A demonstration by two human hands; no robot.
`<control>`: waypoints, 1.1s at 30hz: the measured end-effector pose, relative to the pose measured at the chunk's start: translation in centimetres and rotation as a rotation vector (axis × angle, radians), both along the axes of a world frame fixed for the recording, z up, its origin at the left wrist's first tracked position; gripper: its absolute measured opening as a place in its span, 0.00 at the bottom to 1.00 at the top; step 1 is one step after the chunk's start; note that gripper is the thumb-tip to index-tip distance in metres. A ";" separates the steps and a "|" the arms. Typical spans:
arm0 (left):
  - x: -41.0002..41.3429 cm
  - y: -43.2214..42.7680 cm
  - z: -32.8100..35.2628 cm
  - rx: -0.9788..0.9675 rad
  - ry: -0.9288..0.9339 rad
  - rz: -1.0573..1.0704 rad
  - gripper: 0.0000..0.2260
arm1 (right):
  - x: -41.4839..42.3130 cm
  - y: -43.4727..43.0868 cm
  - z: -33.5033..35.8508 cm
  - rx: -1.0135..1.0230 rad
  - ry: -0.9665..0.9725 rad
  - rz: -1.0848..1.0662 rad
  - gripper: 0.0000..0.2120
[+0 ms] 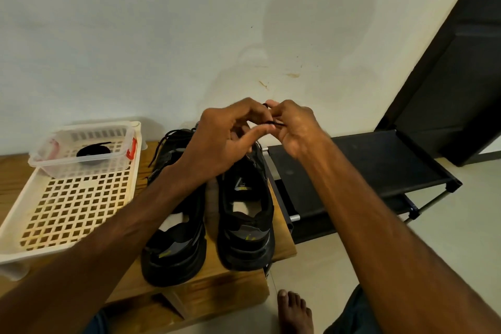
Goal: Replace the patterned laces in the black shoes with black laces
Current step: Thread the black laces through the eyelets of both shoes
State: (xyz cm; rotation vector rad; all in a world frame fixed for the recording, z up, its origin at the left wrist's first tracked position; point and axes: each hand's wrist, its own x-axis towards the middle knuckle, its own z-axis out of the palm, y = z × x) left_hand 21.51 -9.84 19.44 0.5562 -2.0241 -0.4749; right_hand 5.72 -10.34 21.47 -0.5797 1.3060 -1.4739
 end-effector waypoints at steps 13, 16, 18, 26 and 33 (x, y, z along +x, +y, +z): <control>1.5 -1.4 0.1 0.012 0.058 0.315 0.09 | 1.6 -1.4 -2.6 0.018 0.831 0.184 0.10; 1.9 -1.9 -1.0 0.055 -0.135 0.519 0.09 | 1.3 -1.6 -2.9 0.133 1.263 0.236 0.11; 2.0 -2.2 -1.8 0.107 -0.198 0.566 0.08 | 1.0 -1.3 -2.9 0.183 1.340 0.303 0.11; 0.8 -2.2 -3.7 0.232 -0.337 0.594 0.02 | 2.1 0.4 -4.3 0.176 1.398 0.411 0.15; 0.6 -3.5 -4.9 0.380 -0.333 0.478 0.01 | 1.2 1.1 -4.3 0.127 1.323 0.383 0.06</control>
